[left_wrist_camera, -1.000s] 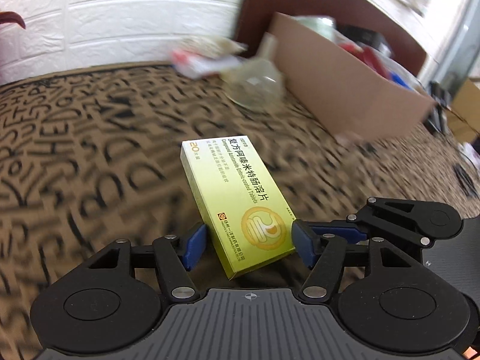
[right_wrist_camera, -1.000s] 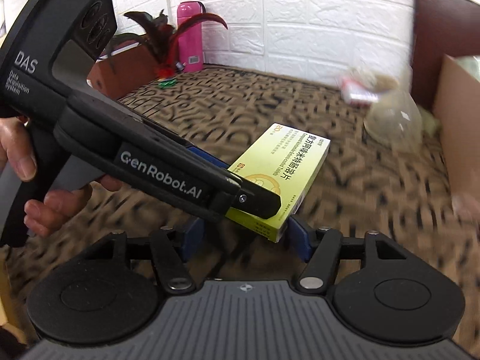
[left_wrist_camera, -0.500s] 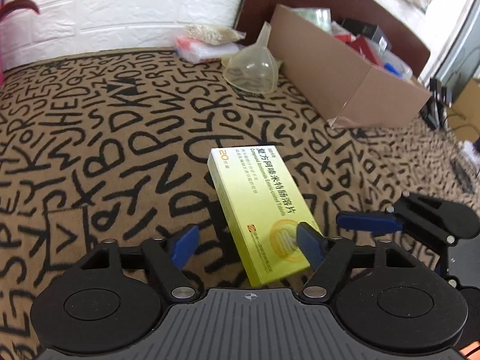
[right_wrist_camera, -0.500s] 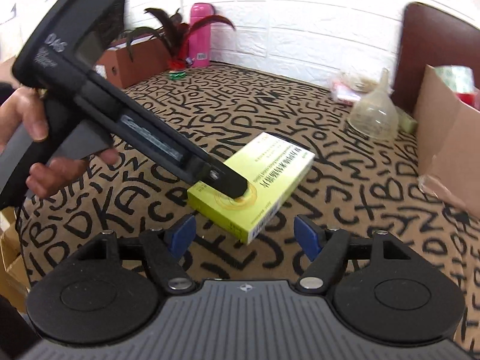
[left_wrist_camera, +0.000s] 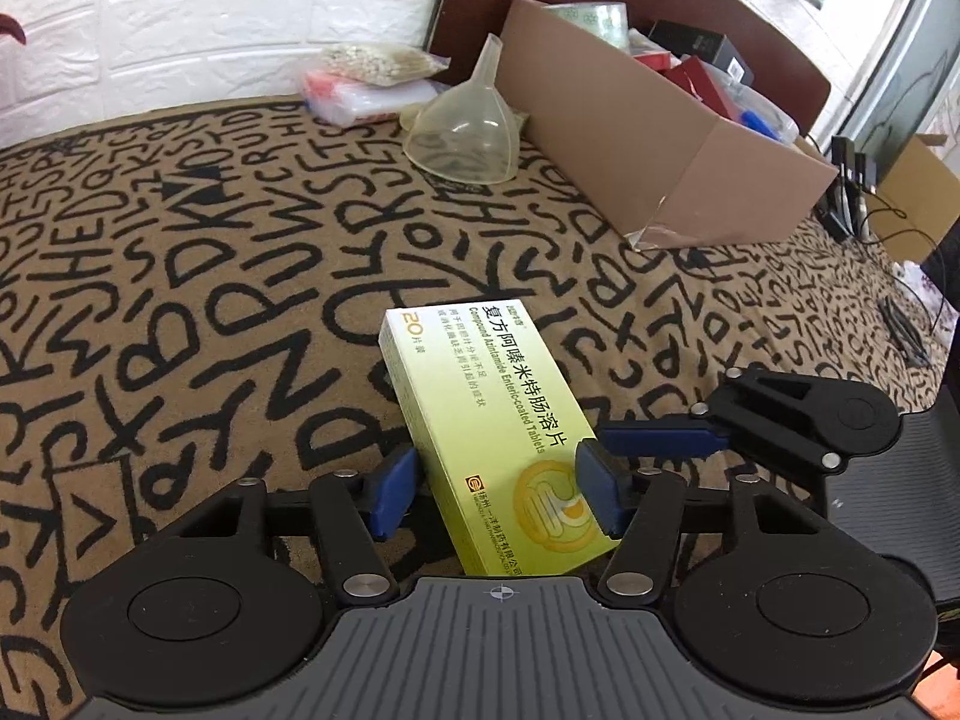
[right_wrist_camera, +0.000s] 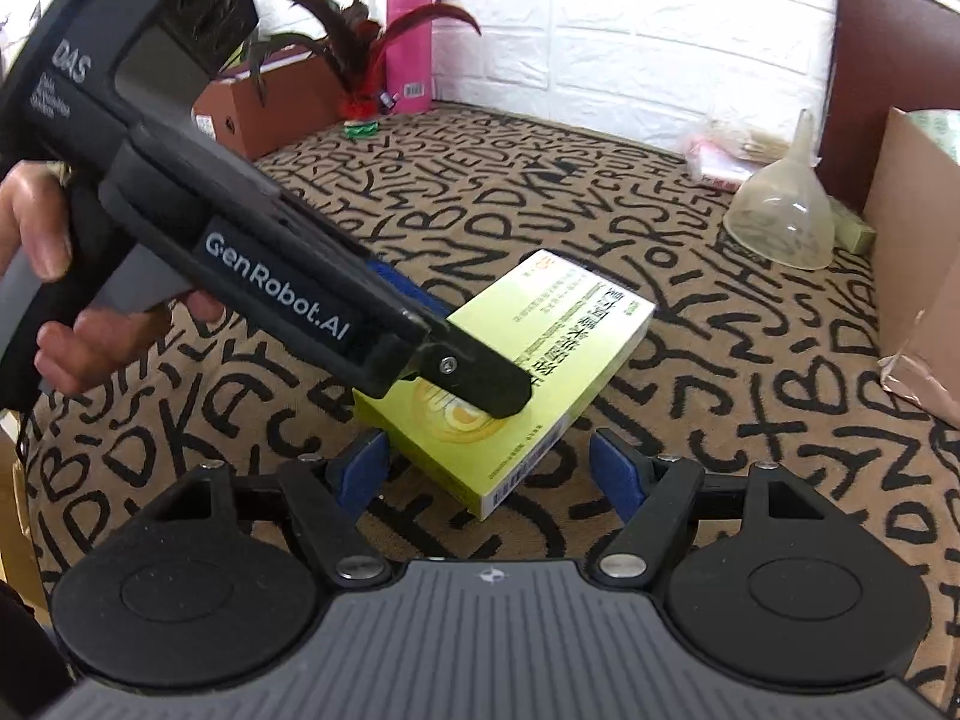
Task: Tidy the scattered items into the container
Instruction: 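Lift the yellow-green medicine box and carry it toward the cardboard box, then lower the medicine box into the cardboard box and open the left tool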
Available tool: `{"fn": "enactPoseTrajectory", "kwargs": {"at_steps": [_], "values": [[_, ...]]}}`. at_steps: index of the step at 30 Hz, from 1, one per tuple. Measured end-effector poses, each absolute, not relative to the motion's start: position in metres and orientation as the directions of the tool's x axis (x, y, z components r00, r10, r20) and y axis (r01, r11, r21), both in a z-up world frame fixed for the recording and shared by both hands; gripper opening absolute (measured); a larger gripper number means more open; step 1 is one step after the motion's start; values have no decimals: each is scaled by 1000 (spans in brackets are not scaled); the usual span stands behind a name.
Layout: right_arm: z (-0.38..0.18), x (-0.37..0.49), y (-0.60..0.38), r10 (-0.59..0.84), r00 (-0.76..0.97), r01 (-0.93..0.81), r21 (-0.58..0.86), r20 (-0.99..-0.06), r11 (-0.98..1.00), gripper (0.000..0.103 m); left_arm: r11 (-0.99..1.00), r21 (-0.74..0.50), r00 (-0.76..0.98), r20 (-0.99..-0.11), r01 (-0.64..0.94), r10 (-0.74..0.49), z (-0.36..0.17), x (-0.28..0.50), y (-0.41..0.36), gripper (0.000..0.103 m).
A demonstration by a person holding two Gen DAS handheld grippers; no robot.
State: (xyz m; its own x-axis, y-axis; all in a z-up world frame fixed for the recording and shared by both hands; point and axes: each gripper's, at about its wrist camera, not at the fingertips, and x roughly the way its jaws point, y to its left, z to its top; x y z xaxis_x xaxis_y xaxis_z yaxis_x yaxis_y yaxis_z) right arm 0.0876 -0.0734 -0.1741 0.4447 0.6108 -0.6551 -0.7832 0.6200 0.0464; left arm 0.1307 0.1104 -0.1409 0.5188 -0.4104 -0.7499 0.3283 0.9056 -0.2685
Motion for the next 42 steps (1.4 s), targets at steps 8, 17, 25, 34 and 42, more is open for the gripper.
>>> {"fn": "enactPoseTrajectory", "kwargs": {"at_steps": [8, 17, 25, 34, 42], "values": [[-176, 84, -66, 606, 468, -764, 50, -643, 643, 76, 910, -246, 521, -756, 333, -395, -141, 128, 103, 66], [-161, 60, -87, 597, 492, -741, 55, -634, 669, 76, 903, -234, 531, -744, 361, -406, -126, 102, 84, 64], [-116, 65, -130, 586, 598, -678, 45, -547, 733, 75, 871, -219, 583, -668, 440, -463, -78, 109, 42, 64], [-60, 101, -180, 501, 727, -577, -22, -470, 817, 75, 838, -189, 629, -582, 512, -516, -22, 149, -26, 63], [-17, 147, -213, 466, 780, -545, -90, -417, 833, 75, 825, -214, 643, -537, 522, -546, 23, 200, -66, 63]]}}
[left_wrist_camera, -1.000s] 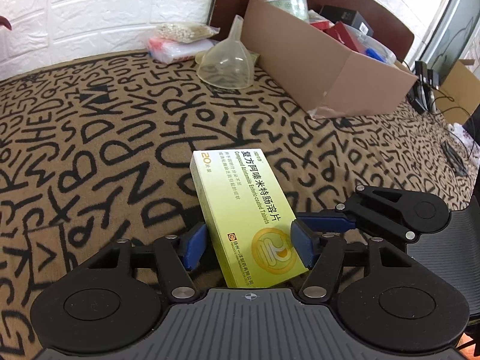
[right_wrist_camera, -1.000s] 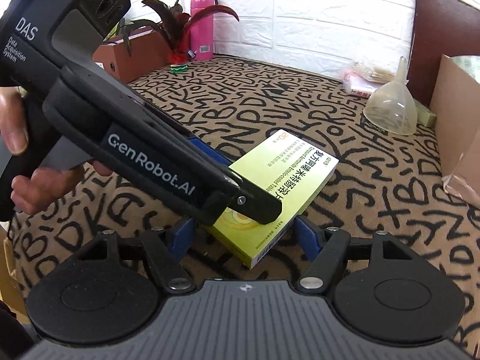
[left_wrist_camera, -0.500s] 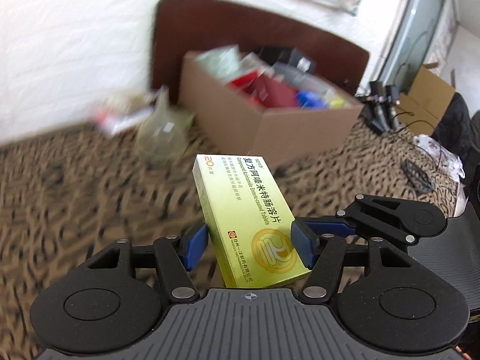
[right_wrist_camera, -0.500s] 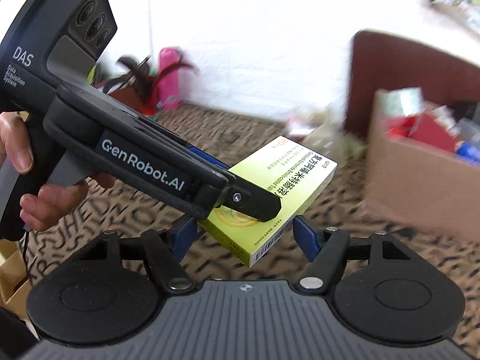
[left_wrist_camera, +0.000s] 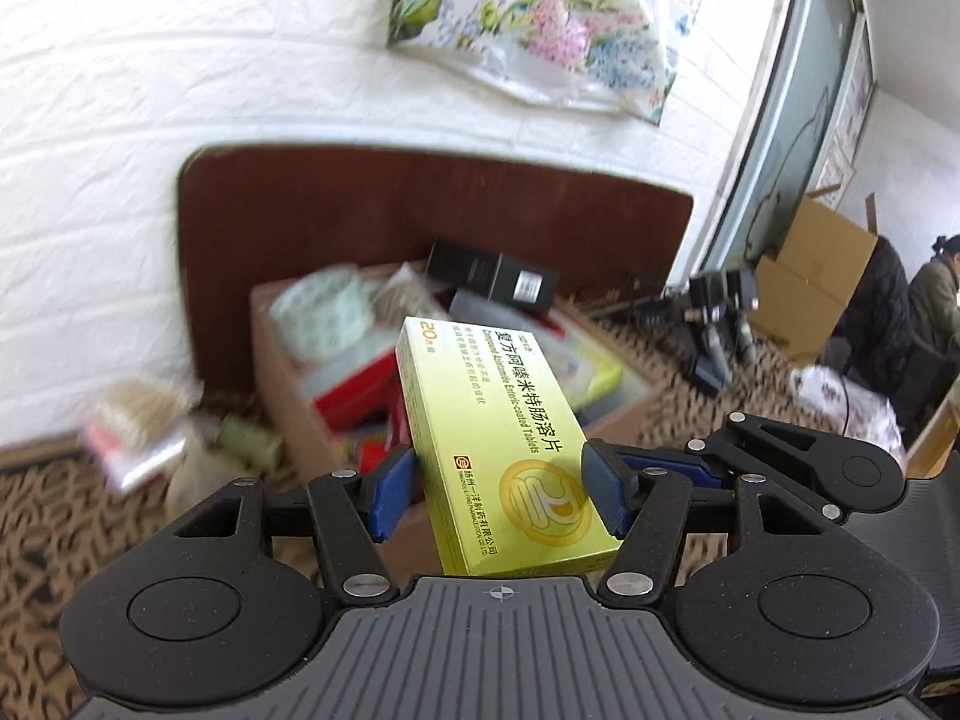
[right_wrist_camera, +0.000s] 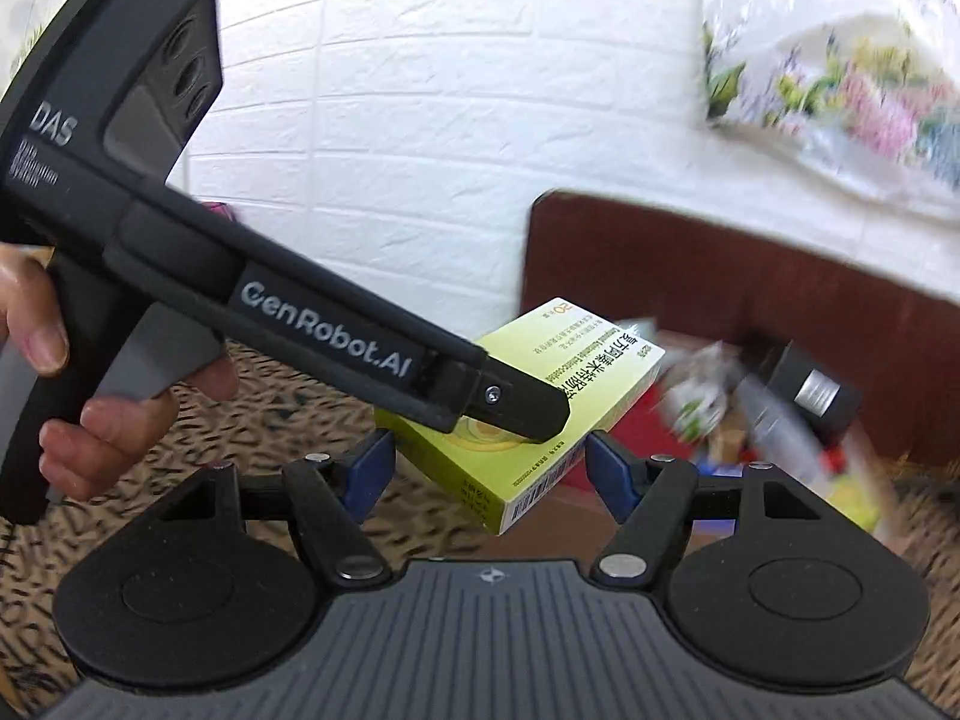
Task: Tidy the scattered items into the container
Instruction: 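Lower the medicine box into the cardboard box and open the left tool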
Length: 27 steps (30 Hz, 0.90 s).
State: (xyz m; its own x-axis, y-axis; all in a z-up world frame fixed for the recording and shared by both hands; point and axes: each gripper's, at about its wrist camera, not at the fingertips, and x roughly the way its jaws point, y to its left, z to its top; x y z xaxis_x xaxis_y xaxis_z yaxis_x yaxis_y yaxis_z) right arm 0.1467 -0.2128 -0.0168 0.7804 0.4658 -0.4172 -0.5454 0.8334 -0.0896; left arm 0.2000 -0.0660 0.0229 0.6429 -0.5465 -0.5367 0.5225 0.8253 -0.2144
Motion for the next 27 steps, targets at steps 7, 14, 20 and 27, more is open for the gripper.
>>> {"fn": "enactPoseTrajectory", "kwargs": {"at_steps": [7, 14, 20, 27], "values": [[12, 218, -235, 416, 797, -536, -196, -437, 821, 75, 828, -162, 682, -494, 536, -538, 53, 263, -106, 64], [-5, 290, -248, 392, 794, -536, -230, -465, 812, 69, 828, -185, 644, -549, 529, -533, 22, 336, -140, 62], [-39, 321, -245, 357, 772, -536, -236, -526, 811, 69, 857, -229, 614, -615, 462, -495, -22, 380, -144, 61], [-55, 299, -280, 401, 733, -565, -163, -549, 809, 69, 841, -239, 616, -589, 486, -523, -22, 371, -112, 73]]}}
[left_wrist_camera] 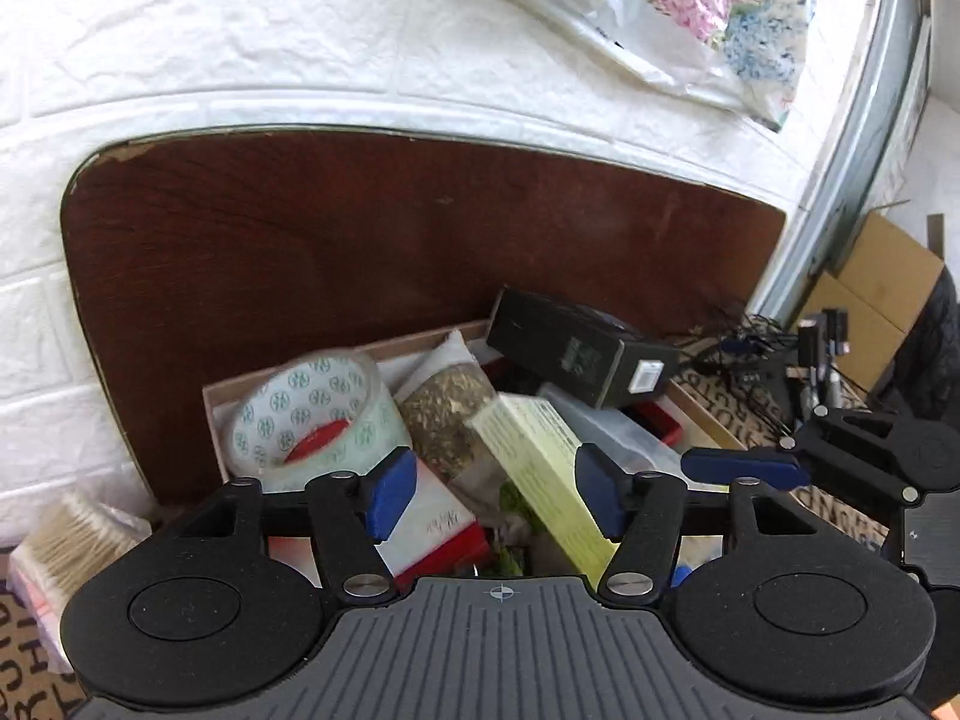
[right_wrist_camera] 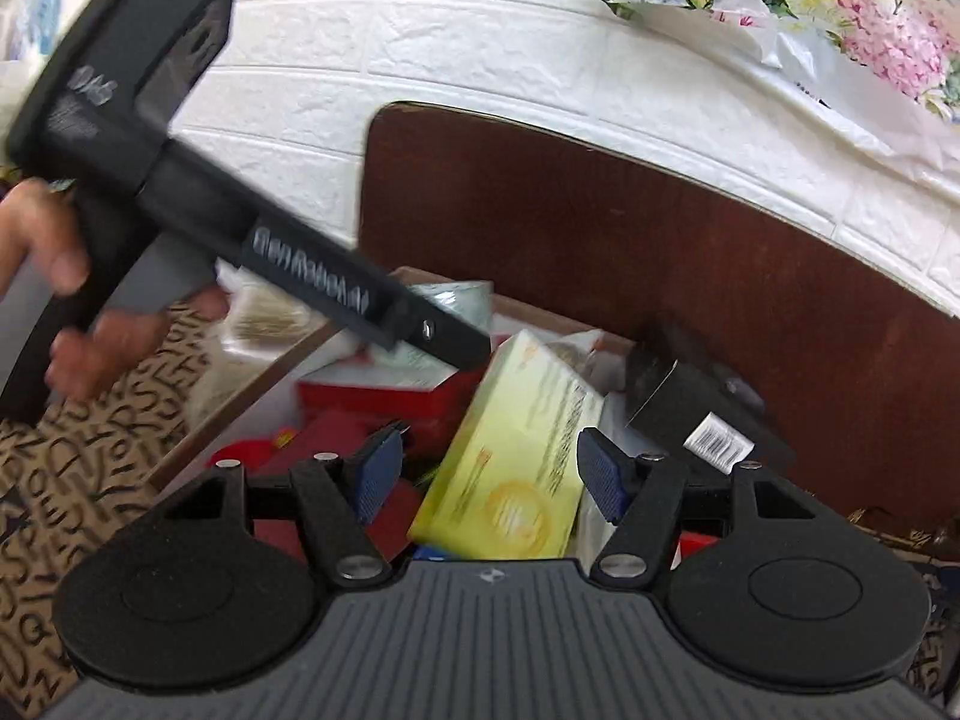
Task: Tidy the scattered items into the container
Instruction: 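Lower the medicine box into the cardboard box and open the left tool, then move the left tool back toward the clear plastic funnel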
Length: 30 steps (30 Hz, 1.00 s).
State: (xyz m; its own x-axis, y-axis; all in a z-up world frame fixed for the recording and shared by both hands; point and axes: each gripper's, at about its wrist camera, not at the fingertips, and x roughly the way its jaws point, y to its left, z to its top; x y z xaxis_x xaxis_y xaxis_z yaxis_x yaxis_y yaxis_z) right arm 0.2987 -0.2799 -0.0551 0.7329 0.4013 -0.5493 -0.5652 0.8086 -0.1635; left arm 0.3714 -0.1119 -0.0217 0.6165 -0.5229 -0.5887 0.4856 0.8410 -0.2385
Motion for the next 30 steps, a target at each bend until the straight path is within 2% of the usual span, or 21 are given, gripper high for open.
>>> {"fn": "enactPoseTrajectory", "kwargs": {"at_steps": [3, 6, 8, 13, 15, 20, 23, 25, 27, 30], "values": [[-62, 287, -280, 383, 724, -579, -202, -574, 790, 67, 832, -186, 591, -624, 522, -511, -25, 360, -121, 73], [-69, 289, -276, 338, 727, -554, -220, -597, 803, 55, 841, -101, 598, -659, 531, -457, -34, 350, -135, 74], [-70, 293, -277, 307, 747, -510, -211, -589, 834, 51, 855, -64, 618, -664, 515, -422, -38, 345, -141, 84], [-73, 304, -280, 279, 751, -457, -167, -598, 874, 33, 857, -7, 645, -655, 515, -393, -43, 340, -147, 91], [-74, 304, -278, 290, 749, -462, -157, -595, 873, 33, 869, -5, 663, -645, 494, -380, -42, 341, -144, 98], [-78, 306, -273, 308, 743, -467, -130, -595, 875, 33, 878, -62, 634, -667, 475, -391, -45, 346, -133, 99], [-74, 297, -271, 325, 744, -478, -126, -584, 869, 41, 883, -67, 631, -674, 465, -384, -45, 339, -128, 100], [-72, 288, -271, 294, 765, -452, -153, -573, 879, 78, 892, -57, 641, -675, 448, -366, -43, 331, -126, 103], [-69, 274, -274, 261, 799, -413, -179, -542, 893, 97, 894, -64, 650, -664, 443, -370, -39, 318, -121, 103], [-61, 249, -280, 313, 799, -435, -134, -514, 890, 97, 898, -66, 681, -629, 435, -376, -34, 289, -112, 103]]}}
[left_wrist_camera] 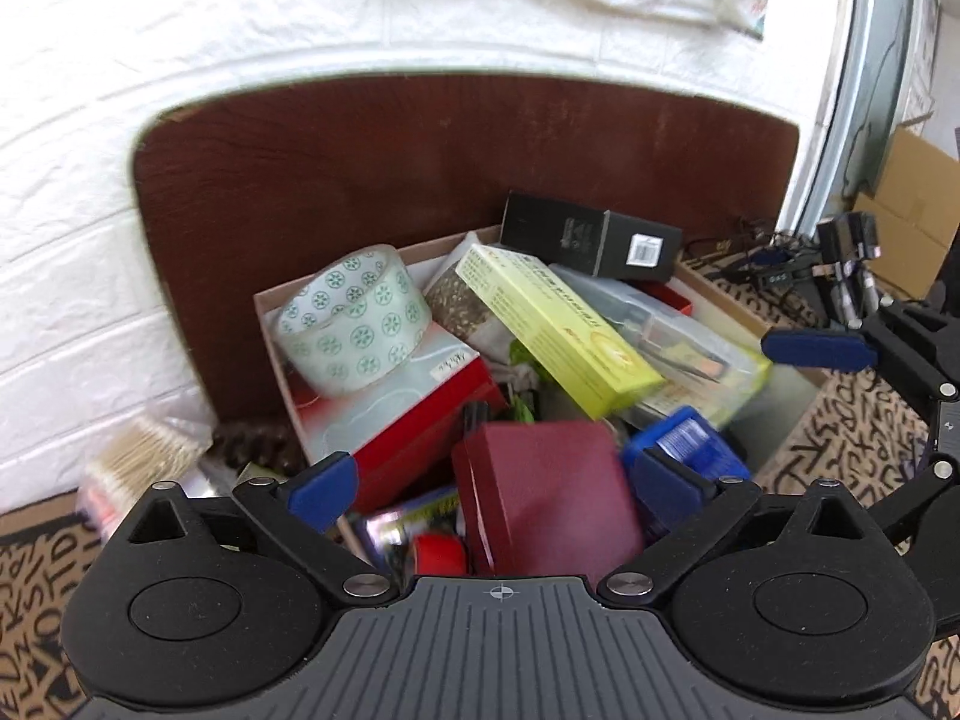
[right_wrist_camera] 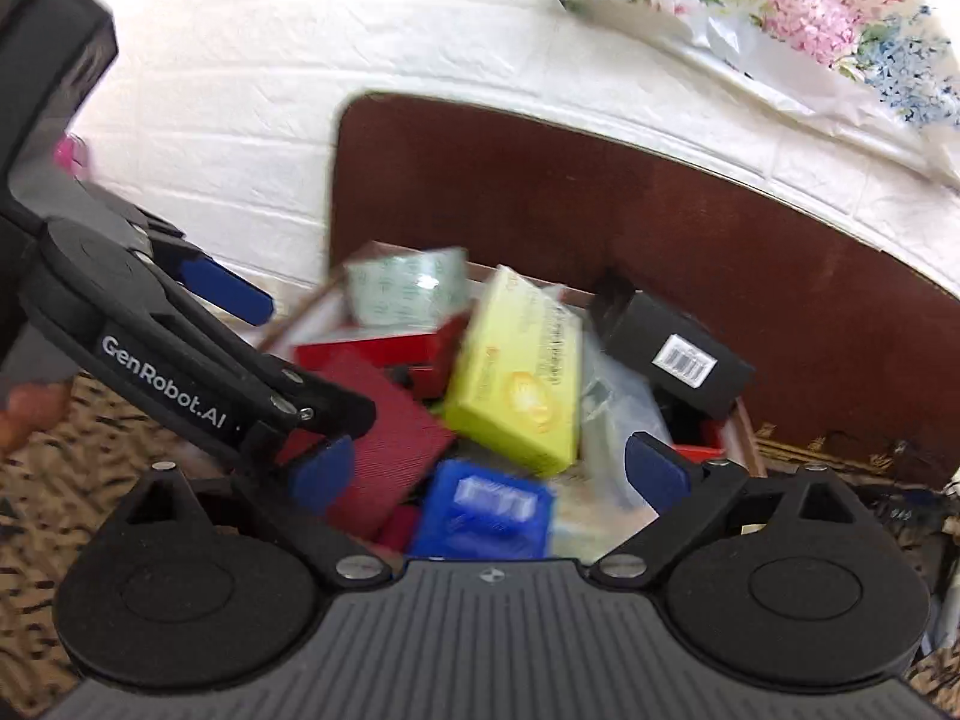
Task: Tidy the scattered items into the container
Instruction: 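Move the left tool back toward the clear plastic funnel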
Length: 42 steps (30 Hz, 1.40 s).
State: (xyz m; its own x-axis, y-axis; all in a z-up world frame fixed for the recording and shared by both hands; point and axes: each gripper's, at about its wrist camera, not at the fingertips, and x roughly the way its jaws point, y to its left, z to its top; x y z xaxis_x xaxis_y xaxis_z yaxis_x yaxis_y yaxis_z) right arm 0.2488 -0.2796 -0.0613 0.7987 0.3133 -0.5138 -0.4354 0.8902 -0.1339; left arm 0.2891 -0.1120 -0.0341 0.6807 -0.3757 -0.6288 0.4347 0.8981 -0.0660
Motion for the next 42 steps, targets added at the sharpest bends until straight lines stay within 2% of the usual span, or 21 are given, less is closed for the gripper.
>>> {"fn": "enactPoseTrajectory", "kwargs": {"at_steps": [7, 13, 16, 22, 30, 33, 42], "values": [[-64, 190, -266, 386, 775, -460, -29, -500, 887, 101, 928, -134, 751, -553, 347, -361, -46, 211, -74, 103], [-88, 153, -228, 486, 741, -522, 58, -463, 851, 101, 958, -181, 777, -560, 224, -288, -67, 161, -17, 103], [-102, 148, -207, 555, 663, -551, 174, -502, 816, 101, 966, -159, 787, -560, 204, -259, -77, 143, 10, 103], [-122, 150, -159, 555, 605, -527, 235, -570, 816, 101, 982, -112, 808, -557, 153, -190, -95, 126, 56, 103], [-112, 162, -102, 473, 633, -501, 142, -613, 854, 103, 980, -165, 818, -545, 111, -185, -98, 144, 105, 103], [-115, 172, -88, 484, 631, -532, 116, -606, 839, 103, 981, -156, 817, -547, 117, -184, -100, 157, 113, 103], [-146, 224, -64, 424, 676, -508, 36, -603, 861, 100, 966, -114, 799, -544, 233, -257, -105, 216, 110, 103]]}}
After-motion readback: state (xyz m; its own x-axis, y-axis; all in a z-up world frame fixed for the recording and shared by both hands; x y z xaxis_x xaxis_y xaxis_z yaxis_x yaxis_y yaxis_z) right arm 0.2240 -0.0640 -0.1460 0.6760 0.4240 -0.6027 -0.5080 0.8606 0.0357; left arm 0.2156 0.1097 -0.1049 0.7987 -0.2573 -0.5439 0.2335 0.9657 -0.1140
